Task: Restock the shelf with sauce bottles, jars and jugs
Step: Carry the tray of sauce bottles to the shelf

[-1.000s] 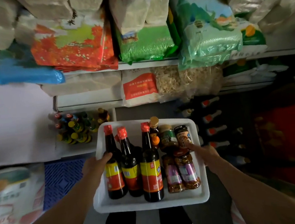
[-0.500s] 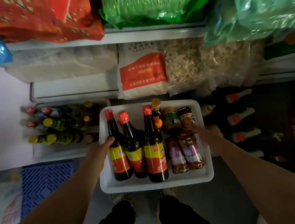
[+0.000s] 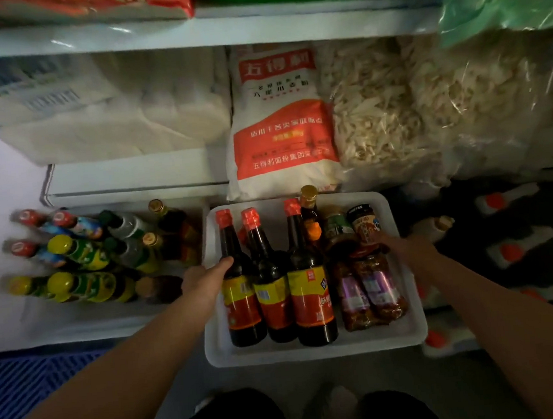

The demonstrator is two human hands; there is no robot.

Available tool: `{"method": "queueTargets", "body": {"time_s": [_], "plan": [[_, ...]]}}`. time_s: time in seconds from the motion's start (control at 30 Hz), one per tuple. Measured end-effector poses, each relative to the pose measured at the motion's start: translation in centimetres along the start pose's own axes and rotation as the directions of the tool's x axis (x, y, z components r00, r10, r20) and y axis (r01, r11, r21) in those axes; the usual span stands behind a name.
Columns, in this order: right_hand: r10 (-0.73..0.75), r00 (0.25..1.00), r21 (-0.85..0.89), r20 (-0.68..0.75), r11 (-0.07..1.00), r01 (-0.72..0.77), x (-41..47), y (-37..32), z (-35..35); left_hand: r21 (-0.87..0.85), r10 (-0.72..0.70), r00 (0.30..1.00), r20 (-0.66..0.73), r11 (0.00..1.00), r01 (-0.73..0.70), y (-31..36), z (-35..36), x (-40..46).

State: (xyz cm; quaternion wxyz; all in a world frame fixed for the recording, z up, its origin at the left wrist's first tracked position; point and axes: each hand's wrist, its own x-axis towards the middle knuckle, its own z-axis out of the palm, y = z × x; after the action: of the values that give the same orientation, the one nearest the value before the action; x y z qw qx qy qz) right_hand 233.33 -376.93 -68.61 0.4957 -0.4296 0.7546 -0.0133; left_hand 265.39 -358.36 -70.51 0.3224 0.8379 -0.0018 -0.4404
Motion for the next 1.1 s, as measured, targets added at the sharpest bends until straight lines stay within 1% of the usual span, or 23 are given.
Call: {"method": "queueTargets", "body": {"time_s": [0.13,0.23,0.33,0.5,0.7,0.97,1.1], "plan": [[-0.069,0.998,0.045,0.014,0.997,0.068,4.4,1.2,0.8,-0.03,0.037,0.999,-0.023,0.999,-0.038,-0.5,2.2,2.6],[-0.12,0.992,-0.037,0.029,0.992,0.121,4.4,0.2,1.0,-0.047,0.047,0.999,-0.023,0.998,-0.048,-1.7,3.5,3.7],[-0.123,0.992,-0.032,0.041,0.992,0.124,5.0,-0.3,1.0,-0.043,0.047,0.998,-0.042,0.998,-0.049,-2.1,4.0,4.1],[-0.102,0.995,0.002,0.022,0.995,0.101,5.2,-0.9,1.8,-0.05,0.043,0.997,-0.063,0.998,-0.046,-1.8,3.7,5.5],[-0.088,0.995,0.124,0.044,0.989,0.082,6.5,1.1,4.1,-0.022,0.081,0.993,-0.082,0.996,-0.083,-1.8,2.4,6.6],[-0.044,0.998,0.115,0.054,0.993,0.038,7.7,3.7,6.4,-0.037,0.032,0.996,-0.079,0.999,-0.035,-4.0,2.4,6.6],[-0.005,0.999,0.155,0.04,0.988,-0.002,8.5,5.0,7.0,-0.025,0.023,0.998,-0.059,0.999,-0.024,-3.7,2.9,7.3]]}}
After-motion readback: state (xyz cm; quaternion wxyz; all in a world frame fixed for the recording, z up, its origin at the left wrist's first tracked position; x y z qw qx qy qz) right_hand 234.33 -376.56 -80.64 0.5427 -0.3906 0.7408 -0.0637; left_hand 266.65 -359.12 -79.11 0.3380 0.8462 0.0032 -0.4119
